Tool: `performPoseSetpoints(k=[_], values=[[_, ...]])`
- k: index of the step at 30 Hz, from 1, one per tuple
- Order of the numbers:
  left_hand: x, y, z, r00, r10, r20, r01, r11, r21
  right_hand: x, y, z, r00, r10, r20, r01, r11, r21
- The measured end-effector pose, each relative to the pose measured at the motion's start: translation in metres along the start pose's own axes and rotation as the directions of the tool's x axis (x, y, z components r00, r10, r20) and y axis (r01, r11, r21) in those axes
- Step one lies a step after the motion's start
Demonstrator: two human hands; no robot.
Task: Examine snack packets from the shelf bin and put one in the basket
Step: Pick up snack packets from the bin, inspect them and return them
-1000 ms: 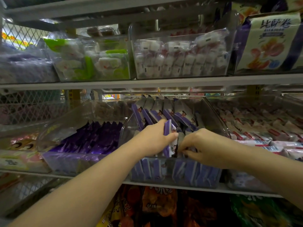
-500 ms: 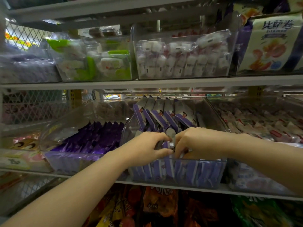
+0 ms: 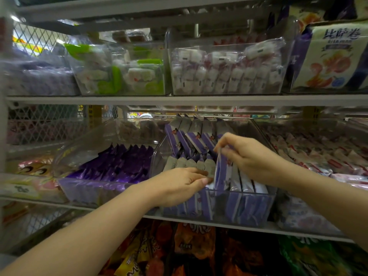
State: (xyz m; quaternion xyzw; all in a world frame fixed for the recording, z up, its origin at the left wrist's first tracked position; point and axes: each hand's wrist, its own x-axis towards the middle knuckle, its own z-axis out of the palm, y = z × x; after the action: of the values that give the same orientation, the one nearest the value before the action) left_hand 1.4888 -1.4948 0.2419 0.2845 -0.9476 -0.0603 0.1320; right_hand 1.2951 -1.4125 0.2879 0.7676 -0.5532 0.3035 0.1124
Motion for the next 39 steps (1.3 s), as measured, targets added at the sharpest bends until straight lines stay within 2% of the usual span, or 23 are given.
performPoseSetpoints(k=[3, 6, 10, 13, 15, 17, 19, 21, 23, 26, 29, 31, 36, 39], values=[[0.000, 0.001, 0.002, 0.999, -0.021, -0.024, 0.021, 1.000, -0.002, -0.004, -0.006, -0.011, 0.989, 0.049, -0.139, -0.018, 0.976, 0.215], [-0.001, 0.006, 0.002, 0.998, -0.039, -0.056, 0.039, 0.999, -0.007, -0.014, -0.013, -0.020, 0.944, 0.169, -0.282, -0.024, 0.892, 0.452], [-0.005, 0.017, 0.003, 0.989, -0.060, -0.134, 0.048, 0.995, -0.090, -0.037, -0.019, -0.021, 0.884, 0.287, -0.370, -0.018, 0.810, 0.587], [-0.013, 0.025, 0.008, 0.965, -0.092, -0.245, 0.061, 0.990, -0.131, -0.056, -0.023, -0.013, 0.825, 0.319, -0.467, -0.010, 0.834, 0.552], [-0.019, 0.028, 0.014, 0.908, -0.128, -0.398, 0.057, 0.981, -0.186, -0.068, -0.029, -0.003, 0.779, 0.324, -0.537, 0.010, 0.849, 0.528], [-0.026, 0.034, 0.021, 0.797, -0.189, -0.574, 0.020, 0.958, -0.288, -0.078, -0.034, 0.014, 0.762, 0.298, -0.575, 0.067, 0.846, 0.528], [-0.033, 0.041, 0.027, 0.699, -0.277, -0.660, -0.071, 0.891, -0.449, -0.087, -0.040, 0.033, 0.761, 0.276, -0.587, 0.125, 0.826, 0.549], [-0.039, 0.047, 0.030, 0.674, -0.350, -0.650, -0.166, 0.787, -0.595, -0.095, -0.045, 0.053, 0.773, 0.249, -0.583, 0.152, 0.820, 0.552], [-0.046, 0.052, 0.032, 0.693, -0.383, -0.611, -0.243, 0.673, -0.698, -0.101, -0.052, 0.072, 0.809, 0.218, -0.546, 0.153, 0.819, 0.553], [-0.057, 0.055, 0.040, 0.733, -0.393, -0.556, -0.306, 0.539, -0.785, -0.111, -0.062, 0.098, 0.865, 0.198, -0.461, 0.172, 0.747, 0.642], [-0.070, 0.052, 0.060, 0.718, -0.411, -0.562, -0.288, 0.559, -0.778, -0.122, -0.067, 0.121, 0.922, 0.182, -0.341, 0.124, 0.696, 0.707], [-0.081, 0.048, 0.076, 0.702, -0.402, -0.588, -0.315, 0.565, -0.762, -0.127, -0.071, 0.129, 0.936, 0.248, -0.249, 0.036, 0.637, 0.770], [-0.100, 0.040, 0.123, 0.713, -0.391, -0.582, -0.344, 0.528, -0.776, -0.127, -0.078, 0.131, 0.863, 0.478, -0.162, -0.080, 0.447, 0.891], [-0.104, 0.040, 0.140, 0.675, -0.397, -0.622, -0.330, 0.592, -0.735, -0.125, -0.085, 0.139, 0.853, 0.517, -0.074, -0.126, 0.341, 0.932]])
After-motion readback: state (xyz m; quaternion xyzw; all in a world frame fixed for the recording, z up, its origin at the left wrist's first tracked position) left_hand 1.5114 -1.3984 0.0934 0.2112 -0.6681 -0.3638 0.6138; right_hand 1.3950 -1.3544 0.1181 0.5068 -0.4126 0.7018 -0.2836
